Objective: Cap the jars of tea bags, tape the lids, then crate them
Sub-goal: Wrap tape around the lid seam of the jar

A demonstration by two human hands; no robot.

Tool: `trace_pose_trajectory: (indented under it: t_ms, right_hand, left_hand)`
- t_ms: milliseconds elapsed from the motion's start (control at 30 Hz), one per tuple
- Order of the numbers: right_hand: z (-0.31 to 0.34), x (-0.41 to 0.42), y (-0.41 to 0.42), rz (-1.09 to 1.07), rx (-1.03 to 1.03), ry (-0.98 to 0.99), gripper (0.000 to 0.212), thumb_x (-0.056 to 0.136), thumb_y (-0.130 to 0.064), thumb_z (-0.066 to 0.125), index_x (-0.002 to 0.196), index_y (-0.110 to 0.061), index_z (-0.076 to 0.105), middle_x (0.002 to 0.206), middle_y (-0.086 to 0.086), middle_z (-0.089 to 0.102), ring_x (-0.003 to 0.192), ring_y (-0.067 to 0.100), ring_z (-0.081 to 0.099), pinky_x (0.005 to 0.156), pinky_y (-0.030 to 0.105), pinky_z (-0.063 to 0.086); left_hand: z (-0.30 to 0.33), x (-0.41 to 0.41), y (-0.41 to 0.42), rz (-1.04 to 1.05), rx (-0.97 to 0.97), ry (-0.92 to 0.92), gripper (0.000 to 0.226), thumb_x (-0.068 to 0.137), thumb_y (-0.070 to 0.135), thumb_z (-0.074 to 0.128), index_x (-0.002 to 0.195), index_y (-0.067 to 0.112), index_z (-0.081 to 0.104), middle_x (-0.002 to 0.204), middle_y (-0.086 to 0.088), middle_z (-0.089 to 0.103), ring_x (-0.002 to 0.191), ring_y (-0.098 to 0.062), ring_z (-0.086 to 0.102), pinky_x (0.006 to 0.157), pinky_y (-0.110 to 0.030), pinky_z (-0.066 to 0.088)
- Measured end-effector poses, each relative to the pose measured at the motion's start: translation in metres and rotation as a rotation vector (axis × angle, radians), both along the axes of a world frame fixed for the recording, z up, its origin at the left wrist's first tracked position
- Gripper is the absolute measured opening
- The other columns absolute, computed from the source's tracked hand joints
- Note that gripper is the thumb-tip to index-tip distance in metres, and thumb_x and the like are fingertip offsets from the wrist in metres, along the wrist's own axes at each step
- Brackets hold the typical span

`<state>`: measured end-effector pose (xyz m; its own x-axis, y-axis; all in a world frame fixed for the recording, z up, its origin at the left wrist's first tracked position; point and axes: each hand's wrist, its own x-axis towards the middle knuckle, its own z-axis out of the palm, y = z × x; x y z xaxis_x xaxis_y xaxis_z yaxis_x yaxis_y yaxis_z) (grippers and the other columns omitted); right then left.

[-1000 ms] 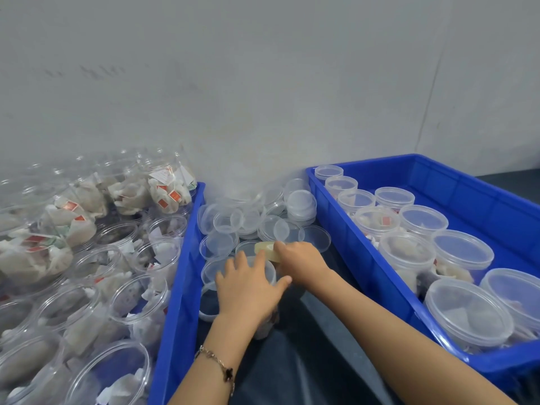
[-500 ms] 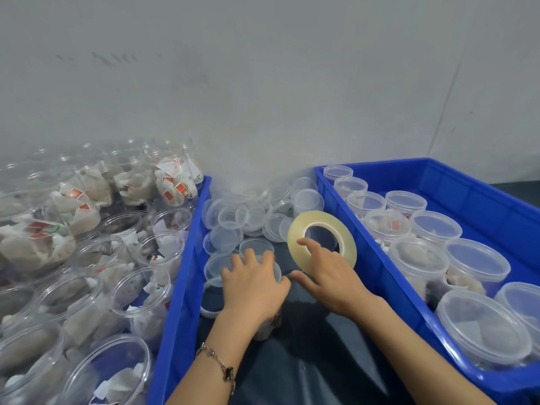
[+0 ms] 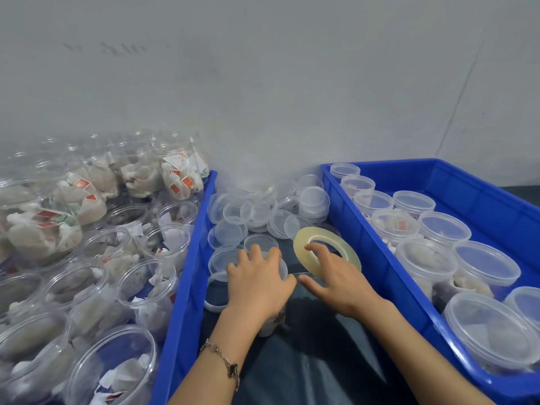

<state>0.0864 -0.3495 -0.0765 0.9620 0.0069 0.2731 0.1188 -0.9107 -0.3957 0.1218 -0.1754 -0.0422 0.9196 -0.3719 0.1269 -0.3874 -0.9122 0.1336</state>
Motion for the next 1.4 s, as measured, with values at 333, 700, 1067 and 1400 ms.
trace_pose_trajectory:
  t_ms: [333,700,1067,1400]
  right_hand:
    - [0.005,0.005,0.003,0.004,-0.069,-0.044,0.05,0.089,-0.062,0.039,0.132,-0.037,0.038,0.123,-0.009,0.06,0.106,0.012,0.056,0.079,0.03,0.041]
    - [0.014,0.021,0.017,-0.039,-0.019,-0.048,0.038,0.085,-0.054,0.055,0.12,-0.039,0.06,0.11,-0.012,0.068,0.099,0.012,0.062,0.071,0.024,0.04]
    - [0.007,0.026,0.025,-0.168,0.175,-0.011,0.038,0.08,-0.055,0.059,0.112,-0.036,0.067,0.098,-0.006,0.072,0.093,0.014,0.063,0.079,0.032,0.048]
    - [0.015,0.037,0.033,-0.24,0.085,0.002,0.041,0.084,-0.057,0.05,0.115,-0.032,0.063,0.103,-0.001,0.07,0.099,0.019,0.063,0.077,0.033,0.045]
  left_hand:
    - [-0.002,-0.001,0.002,-0.007,-0.013,-0.008,0.053,0.085,0.06,0.038,0.127,0.029,0.04,0.127,-0.005,0.043,0.116,-0.029,0.039,0.087,-0.043,0.033]
    - [-0.001,-0.001,-0.001,0.014,0.012,-0.052,0.051,0.087,0.054,0.035,0.125,0.02,0.042,0.123,-0.008,0.046,0.113,-0.031,0.042,0.083,-0.044,0.035]
    - [-0.001,0.003,-0.003,0.035,-0.04,-0.05,0.048,0.087,0.052,0.038,0.119,0.017,0.041,0.12,-0.008,0.048,0.111,-0.031,0.043,0.082,-0.045,0.037]
    - [0.0,0.009,-0.006,0.099,-0.02,-0.017,0.052,0.087,0.055,0.037,0.126,0.02,0.043,0.13,-0.008,0.045,0.118,-0.033,0.04,0.087,-0.047,0.037]
